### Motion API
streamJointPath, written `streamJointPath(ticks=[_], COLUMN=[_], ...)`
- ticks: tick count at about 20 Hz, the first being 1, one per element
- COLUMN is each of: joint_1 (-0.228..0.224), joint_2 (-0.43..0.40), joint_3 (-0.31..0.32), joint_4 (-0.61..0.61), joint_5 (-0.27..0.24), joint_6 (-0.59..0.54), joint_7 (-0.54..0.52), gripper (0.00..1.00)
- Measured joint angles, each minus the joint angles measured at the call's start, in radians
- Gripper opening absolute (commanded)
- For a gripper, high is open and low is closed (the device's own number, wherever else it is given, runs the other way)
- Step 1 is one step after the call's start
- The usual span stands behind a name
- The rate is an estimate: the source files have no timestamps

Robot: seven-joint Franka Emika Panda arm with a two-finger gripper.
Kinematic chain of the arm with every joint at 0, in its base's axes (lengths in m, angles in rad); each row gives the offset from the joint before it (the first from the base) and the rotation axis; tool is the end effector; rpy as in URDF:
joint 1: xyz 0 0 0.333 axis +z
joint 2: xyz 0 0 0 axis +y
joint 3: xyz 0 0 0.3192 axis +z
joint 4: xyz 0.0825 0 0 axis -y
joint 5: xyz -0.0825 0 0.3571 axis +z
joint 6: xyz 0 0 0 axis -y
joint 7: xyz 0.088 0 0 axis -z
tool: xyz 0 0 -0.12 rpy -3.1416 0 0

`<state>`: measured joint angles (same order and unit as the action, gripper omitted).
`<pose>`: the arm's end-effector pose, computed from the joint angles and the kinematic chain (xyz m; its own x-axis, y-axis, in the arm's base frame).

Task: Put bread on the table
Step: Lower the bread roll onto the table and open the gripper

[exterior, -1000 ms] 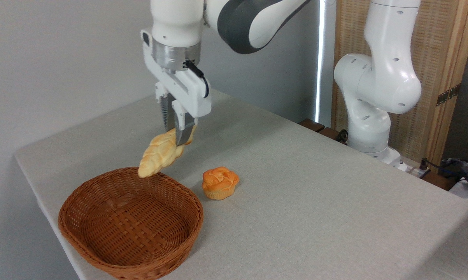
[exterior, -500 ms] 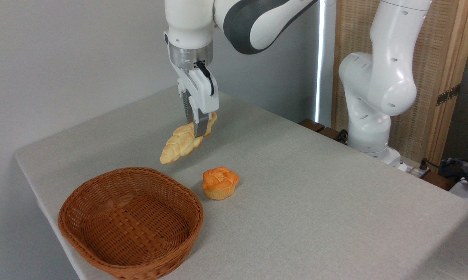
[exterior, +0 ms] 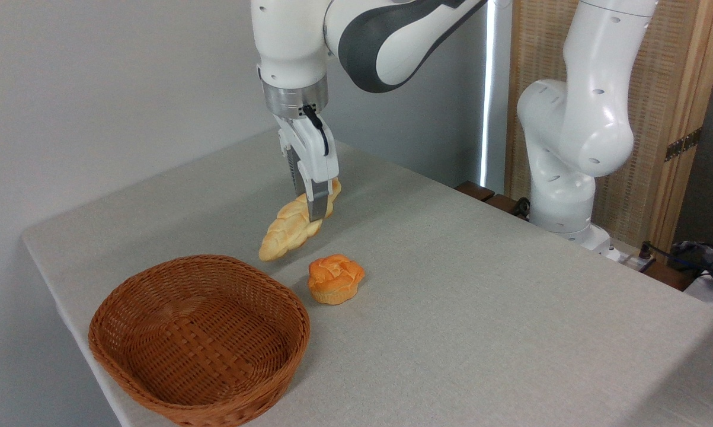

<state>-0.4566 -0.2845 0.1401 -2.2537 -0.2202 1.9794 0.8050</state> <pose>0.4150 -0.1496 0.4820 0.5116 -0.8424 0.1692 -0.8571 -0.4866 0.1692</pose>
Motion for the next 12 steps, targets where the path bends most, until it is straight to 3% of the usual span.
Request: streamJointPath(ticks=[10, 12], joint_1=[0.000, 0.000], joint_2=[0.009, 0.009], joint_3=[0.001, 0.001], joint_4=[-0.001, -0.001], joint_5=[0.005, 0.006], joint_6=[0.003, 0.004], joint_7=[0.000, 0.000], gripper=[1.00, 1.00])
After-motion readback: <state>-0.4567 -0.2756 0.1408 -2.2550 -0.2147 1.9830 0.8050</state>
